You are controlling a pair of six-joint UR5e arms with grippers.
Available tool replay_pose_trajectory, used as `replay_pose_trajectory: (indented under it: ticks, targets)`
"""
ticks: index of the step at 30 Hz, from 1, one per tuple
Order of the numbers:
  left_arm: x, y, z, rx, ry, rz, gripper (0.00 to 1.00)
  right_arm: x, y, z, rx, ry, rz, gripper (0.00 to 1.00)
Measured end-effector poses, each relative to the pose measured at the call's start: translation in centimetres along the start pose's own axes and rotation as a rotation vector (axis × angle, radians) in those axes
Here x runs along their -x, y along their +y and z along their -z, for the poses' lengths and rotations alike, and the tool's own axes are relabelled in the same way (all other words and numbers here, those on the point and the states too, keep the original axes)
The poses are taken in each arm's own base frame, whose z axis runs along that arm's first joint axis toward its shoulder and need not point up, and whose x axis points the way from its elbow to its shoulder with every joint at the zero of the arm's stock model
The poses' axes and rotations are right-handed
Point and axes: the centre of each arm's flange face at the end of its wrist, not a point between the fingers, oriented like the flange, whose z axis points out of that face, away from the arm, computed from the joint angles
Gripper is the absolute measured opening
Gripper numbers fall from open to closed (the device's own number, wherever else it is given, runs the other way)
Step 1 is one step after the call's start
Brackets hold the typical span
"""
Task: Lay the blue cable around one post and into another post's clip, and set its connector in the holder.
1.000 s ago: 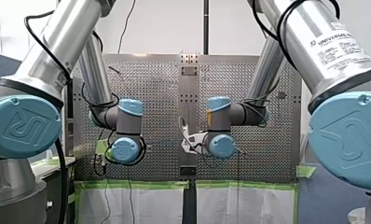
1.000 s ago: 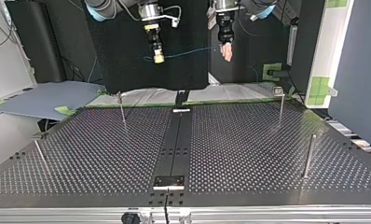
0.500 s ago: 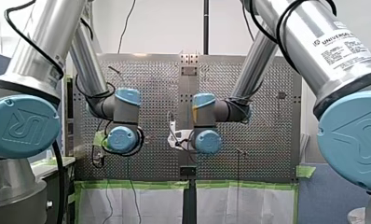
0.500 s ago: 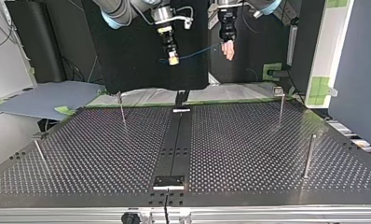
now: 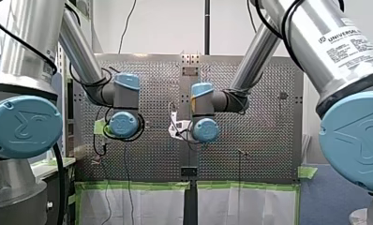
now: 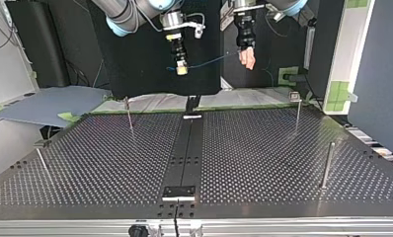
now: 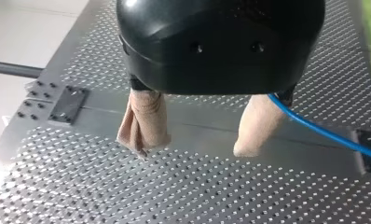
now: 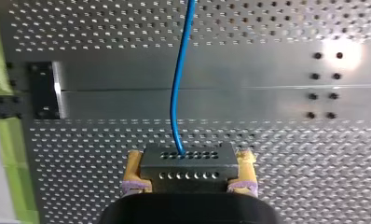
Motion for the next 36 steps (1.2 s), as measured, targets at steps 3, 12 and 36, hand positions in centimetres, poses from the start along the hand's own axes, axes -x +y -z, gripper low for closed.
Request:
replay_pose_trajectory:
  ticks: [3, 12, 36]
  targets:
    - [0.7, -0.1, -0.5, 0.008, -0.003, 0.005, 1.0, -0.8, -0.1, 0.0, 0.001, 0.003, 0.008, 0.02]
    - [3.4, 0.4, -1.4, 0.017, -0.008, -0.003, 1.0, -4.6, -0.1, -0.6, 0.006, 0.048, 0.002, 0.02]
    - [12.2, -0.7, -5.5, -0.041, -0.038, 0.231, 1.0, -18.1, -2.5, -2.6, -0.017, 0.177, -0.008, 0.02]
